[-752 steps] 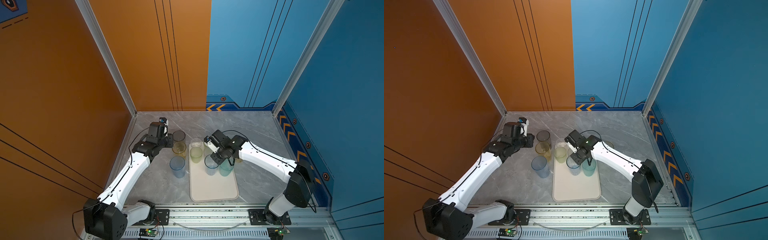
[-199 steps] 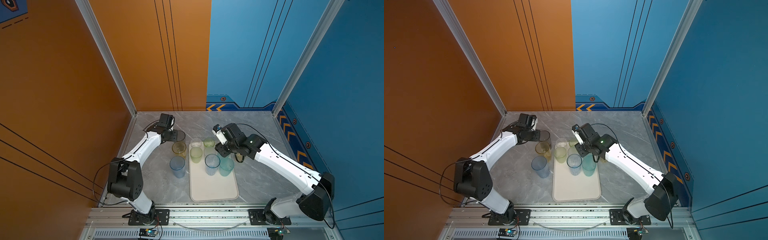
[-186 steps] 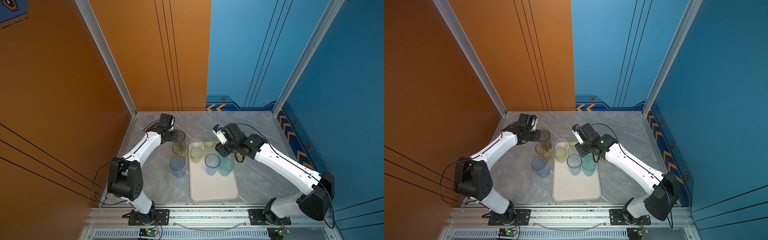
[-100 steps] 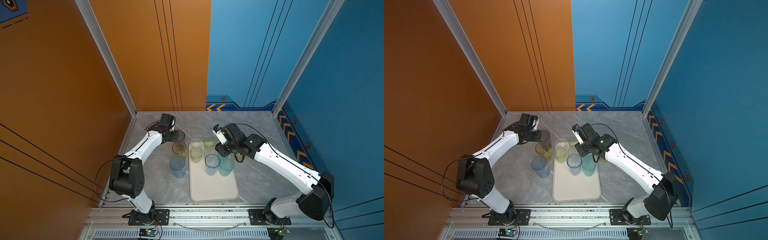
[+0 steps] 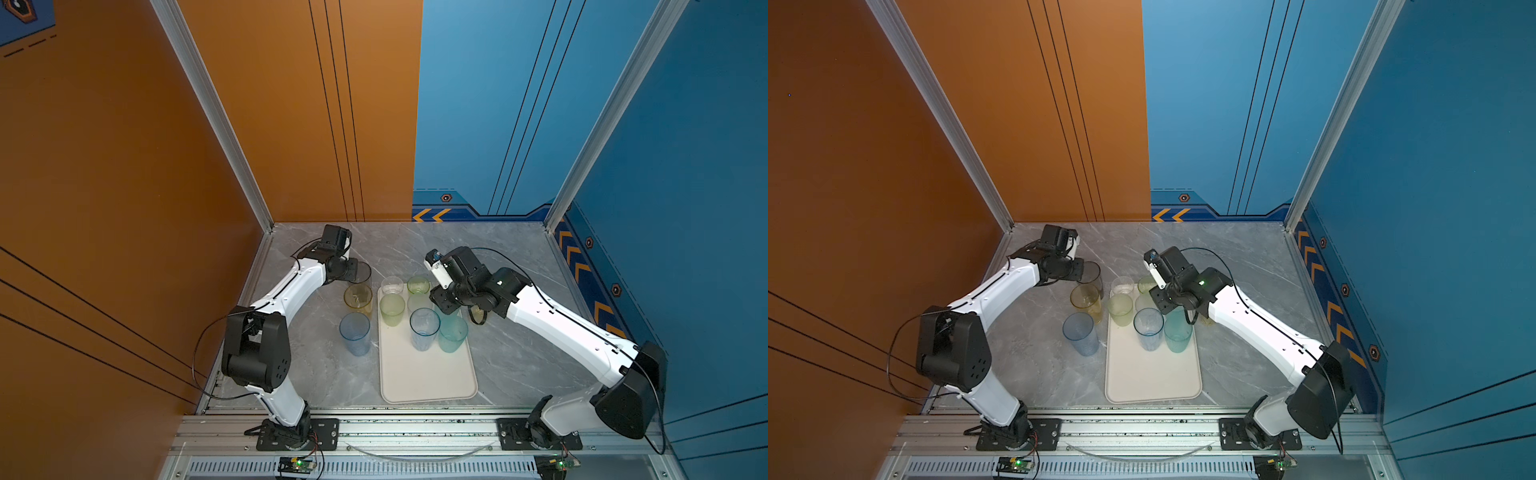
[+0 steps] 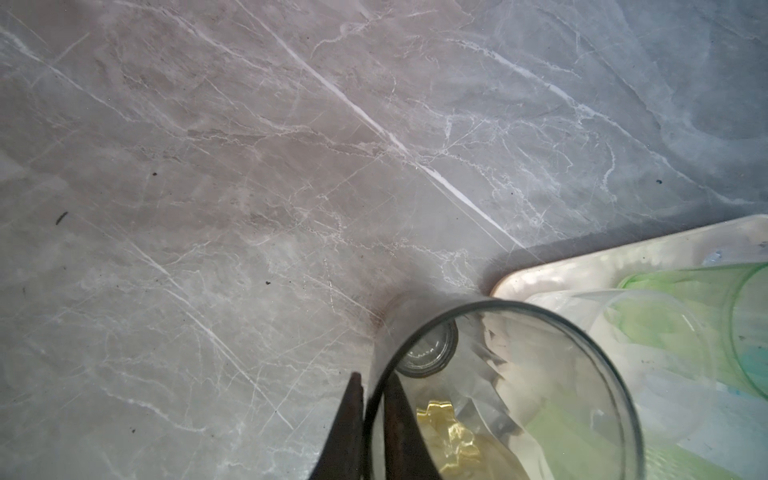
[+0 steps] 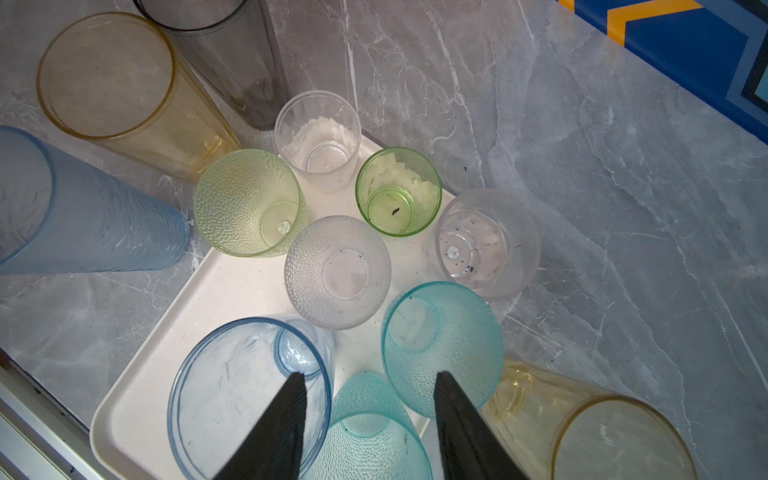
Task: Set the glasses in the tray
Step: 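Lower the left gripper onto the smoky grey cup's rim and close, then lift the grey cup over the tray with the left gripper while the right gripper rises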
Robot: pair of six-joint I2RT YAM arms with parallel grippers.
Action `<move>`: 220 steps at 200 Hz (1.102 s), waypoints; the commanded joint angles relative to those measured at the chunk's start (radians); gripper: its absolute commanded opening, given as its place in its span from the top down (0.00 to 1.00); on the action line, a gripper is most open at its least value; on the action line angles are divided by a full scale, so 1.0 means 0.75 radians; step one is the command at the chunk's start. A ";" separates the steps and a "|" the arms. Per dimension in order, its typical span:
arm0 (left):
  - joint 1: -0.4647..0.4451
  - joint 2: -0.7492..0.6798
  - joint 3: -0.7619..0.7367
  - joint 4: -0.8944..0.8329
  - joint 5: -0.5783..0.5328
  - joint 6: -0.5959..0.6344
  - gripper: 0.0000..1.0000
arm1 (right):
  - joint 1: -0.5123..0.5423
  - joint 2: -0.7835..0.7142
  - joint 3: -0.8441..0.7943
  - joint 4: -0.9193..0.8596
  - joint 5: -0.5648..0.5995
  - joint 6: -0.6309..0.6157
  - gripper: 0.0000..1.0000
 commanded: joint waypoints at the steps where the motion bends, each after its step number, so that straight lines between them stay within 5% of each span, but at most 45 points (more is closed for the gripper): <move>1: 0.015 0.037 0.044 -0.043 -0.037 0.030 0.90 | -0.009 0.021 -0.012 0.012 0.021 0.015 0.51; 113: 0.015 -0.005 0.071 -0.019 -0.105 0.038 0.95 | -0.015 0.029 -0.016 0.025 0.017 0.016 0.51; 220: -0.020 -0.455 0.060 -0.016 -0.226 0.112 0.95 | -0.029 -0.041 -0.087 0.093 0.037 0.039 0.51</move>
